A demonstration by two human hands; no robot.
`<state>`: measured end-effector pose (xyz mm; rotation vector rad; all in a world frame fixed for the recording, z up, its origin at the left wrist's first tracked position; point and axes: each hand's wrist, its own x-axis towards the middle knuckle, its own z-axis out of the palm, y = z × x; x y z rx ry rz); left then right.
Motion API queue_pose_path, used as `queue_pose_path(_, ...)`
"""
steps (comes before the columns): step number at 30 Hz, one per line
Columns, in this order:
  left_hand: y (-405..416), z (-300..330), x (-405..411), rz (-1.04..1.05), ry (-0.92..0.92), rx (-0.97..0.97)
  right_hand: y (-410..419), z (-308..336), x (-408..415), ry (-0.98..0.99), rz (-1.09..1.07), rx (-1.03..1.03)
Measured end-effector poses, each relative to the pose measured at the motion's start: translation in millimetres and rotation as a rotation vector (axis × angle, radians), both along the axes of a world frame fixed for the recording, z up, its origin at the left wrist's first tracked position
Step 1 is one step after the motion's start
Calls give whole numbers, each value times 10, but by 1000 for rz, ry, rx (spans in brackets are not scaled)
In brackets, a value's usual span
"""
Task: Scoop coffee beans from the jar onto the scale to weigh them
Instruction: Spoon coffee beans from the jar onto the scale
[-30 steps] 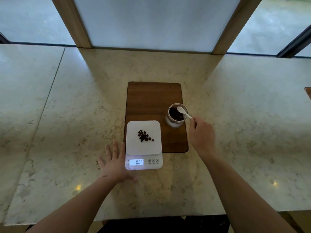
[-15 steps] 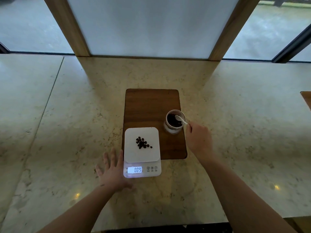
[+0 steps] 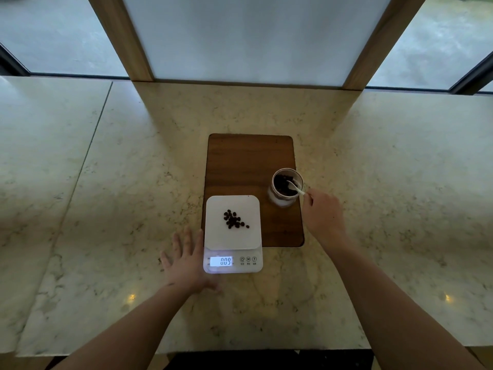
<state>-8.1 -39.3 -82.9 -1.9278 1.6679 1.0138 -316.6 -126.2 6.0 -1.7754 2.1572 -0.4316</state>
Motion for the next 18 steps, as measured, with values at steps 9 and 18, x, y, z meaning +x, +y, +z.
queue_pose_path(9, -11, -23, 3, 0, -6, -5, -35, 27, 4, -110, -41, 61)
queue_pose_path(18, 10, -22, 15, -3, -9, -14, -99, 23, -10, -260, -100, 134)
